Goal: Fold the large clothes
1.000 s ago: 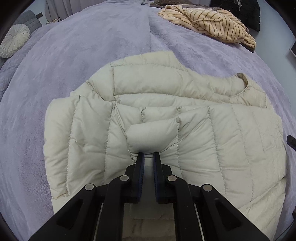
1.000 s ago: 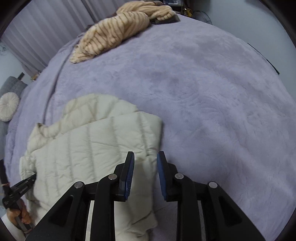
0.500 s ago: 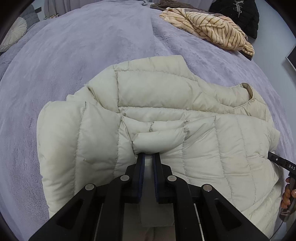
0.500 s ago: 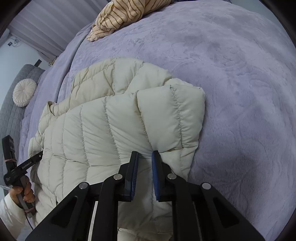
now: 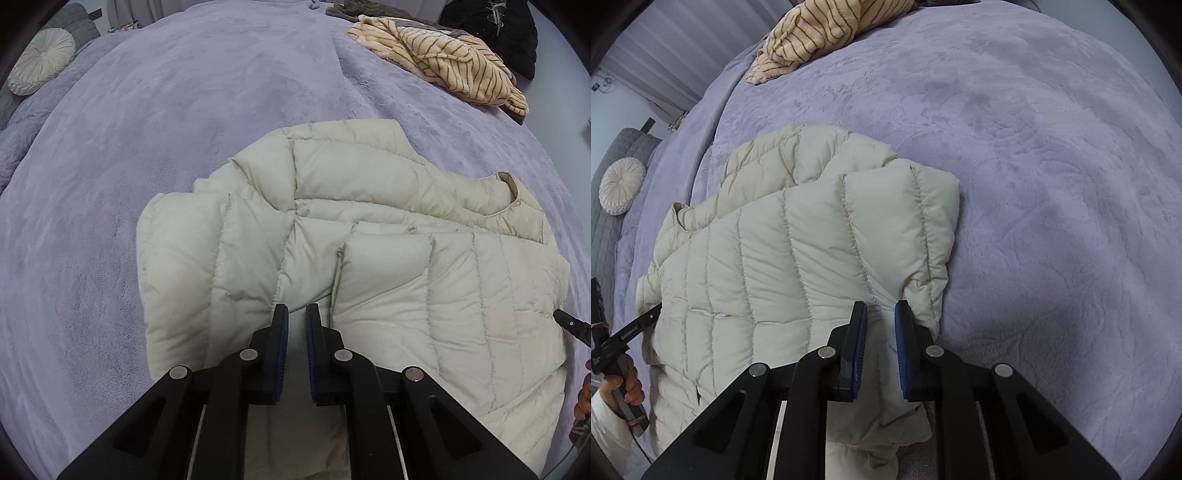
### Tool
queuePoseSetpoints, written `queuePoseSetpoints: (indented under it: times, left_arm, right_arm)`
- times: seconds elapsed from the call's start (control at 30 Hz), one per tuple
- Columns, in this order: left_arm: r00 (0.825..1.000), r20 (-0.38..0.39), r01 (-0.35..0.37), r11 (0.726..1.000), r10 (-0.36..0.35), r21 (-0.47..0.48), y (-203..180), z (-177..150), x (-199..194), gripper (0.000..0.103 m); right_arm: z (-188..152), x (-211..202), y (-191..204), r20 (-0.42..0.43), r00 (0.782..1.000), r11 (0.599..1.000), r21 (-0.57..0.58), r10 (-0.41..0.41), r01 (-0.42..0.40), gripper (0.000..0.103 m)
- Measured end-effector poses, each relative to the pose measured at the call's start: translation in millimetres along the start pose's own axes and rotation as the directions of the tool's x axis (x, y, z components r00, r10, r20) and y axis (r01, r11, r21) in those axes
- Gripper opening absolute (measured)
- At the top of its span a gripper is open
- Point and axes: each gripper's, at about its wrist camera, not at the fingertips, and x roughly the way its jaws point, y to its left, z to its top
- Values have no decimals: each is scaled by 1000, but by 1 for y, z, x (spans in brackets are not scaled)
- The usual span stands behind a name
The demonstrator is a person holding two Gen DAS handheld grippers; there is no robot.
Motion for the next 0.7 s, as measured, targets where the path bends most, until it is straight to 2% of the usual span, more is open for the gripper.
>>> queuePoseSetpoints:
  times: [0.03, 0.17, 0.3, 0.57, 0.7]
  left_arm:
    - [1000, -1, -8, 1000, 8, 0, 0, -1, -4, 11]
    - [1000, -2, -25, 1000, 25, 8, -1, -11, -25, 11]
    - [999, -5, -41, 998, 41, 39, -5, -21, -42, 11]
    - [998, -33, -58, 995, 61, 75, -11, -53, -69, 11]
    - [995, -38, -93, 992, 97, 82, -12, -72, -82, 11]
  right_arm:
    - [-1, -4, -1, 0, 1000, 1000, 9, -12, 12, 19]
    - [-7, -24, 1, 5, 999, 998, 34, -43, 43, 20]
    - [-20, -42, 7, -5, 999, 998, 30, -46, 46, 36]
    - [-51, -61, 23, -47, 998, 998, 48, -44, 46, 37]
    - [-69, -73, 35, -62, 997, 998, 40, -46, 49, 44]
